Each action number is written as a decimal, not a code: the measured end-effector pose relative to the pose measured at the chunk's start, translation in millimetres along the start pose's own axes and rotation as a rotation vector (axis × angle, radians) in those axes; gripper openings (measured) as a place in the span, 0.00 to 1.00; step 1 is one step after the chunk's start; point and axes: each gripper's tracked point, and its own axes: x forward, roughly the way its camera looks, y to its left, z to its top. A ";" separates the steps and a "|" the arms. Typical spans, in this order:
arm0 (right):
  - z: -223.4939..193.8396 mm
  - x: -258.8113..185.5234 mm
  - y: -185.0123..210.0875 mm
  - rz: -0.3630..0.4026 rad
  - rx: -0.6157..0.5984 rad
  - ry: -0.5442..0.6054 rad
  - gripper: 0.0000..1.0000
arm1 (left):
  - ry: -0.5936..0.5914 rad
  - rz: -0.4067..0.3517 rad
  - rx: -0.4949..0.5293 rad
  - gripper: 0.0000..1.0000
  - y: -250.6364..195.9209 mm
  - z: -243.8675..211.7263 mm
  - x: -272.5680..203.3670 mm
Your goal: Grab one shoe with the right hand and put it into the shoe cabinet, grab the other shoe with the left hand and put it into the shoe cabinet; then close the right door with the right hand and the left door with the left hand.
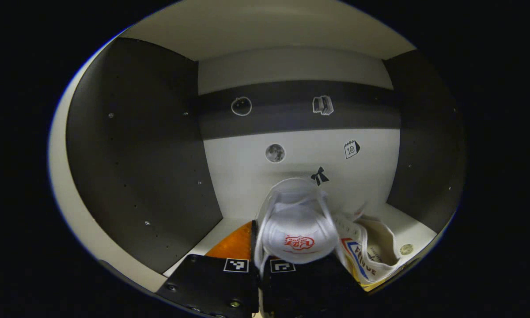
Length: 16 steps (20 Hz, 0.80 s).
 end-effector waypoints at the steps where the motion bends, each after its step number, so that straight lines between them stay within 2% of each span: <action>1: -1.8 0.3 -2.4 -0.002 -0.002 0.003 1.00 | 0.027 0.005 0.005 0.13 -0.5 -8.8 4.1; 4: -3.1 2.0 -7.5 -0.008 0.002 0.008 1.00 | 0.069 0.019 0.018 0.14 2.2 -19.0 12.7; 5: -4.5 3.0 -8.3 -0.007 0.007 0.013 1.00 | 0.072 0.021 0.013 0.07 3.2 -18.4 10.9; 6: -5.7 3.7 -7.6 -0.002 0.011 0.018 1.00 | 0.069 0.002 0.011 0.15 2.2 -17.5 11.8; 8: -8.2 4.8 -8.6 -0.001 0.020 0.030 1.00 | 0.100 0.016 0.021 0.25 7.7 -27.0 10.8; 10: -8.3 4.1 -8.2 -0.001 0.027 0.031 1.00 | 0.112 0.016 0.015 0.60 12.9 -33.0 7.7; 12: -6.4 3.1 -7.5 -0.003 0.021 0.025 1.00 | 0.053 0.028 -0.001 0.96 25.3 -20.5 6.6; 16: -5.7 0.1 1.6 0.013 0.026 0.021 1.00 | 0.013 0.019 0.004 0.96 33.9 -8.3 -14.5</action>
